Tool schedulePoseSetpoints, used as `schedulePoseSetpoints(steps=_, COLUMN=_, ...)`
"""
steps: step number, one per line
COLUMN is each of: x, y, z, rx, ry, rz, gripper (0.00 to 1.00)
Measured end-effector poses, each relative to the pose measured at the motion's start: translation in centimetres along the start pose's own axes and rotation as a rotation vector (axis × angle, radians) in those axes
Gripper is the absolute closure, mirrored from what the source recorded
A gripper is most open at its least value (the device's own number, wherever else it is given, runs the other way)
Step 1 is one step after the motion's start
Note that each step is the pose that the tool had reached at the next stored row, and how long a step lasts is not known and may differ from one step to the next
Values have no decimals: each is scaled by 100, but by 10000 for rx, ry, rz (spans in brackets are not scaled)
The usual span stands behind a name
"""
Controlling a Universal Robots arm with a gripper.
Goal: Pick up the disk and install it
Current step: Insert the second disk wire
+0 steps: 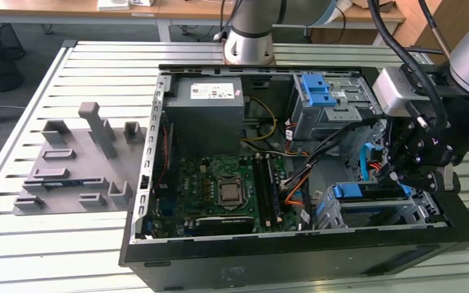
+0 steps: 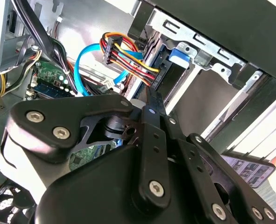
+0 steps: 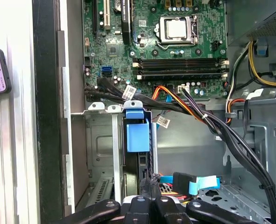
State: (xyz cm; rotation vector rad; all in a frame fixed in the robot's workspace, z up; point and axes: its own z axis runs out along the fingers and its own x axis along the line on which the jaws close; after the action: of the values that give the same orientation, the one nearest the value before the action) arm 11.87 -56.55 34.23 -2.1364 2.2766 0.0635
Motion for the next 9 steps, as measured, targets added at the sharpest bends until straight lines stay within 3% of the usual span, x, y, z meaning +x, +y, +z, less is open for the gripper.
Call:
schedulePoseSetpoints(steps=6, x=4, y=57, z=-8, rx=0, ry=4, rz=1, gripper=89)
schedulePoseSetpoints(steps=9, x=-2, y=60, z=-85, rx=0, ry=0, rz=0, gripper=89)
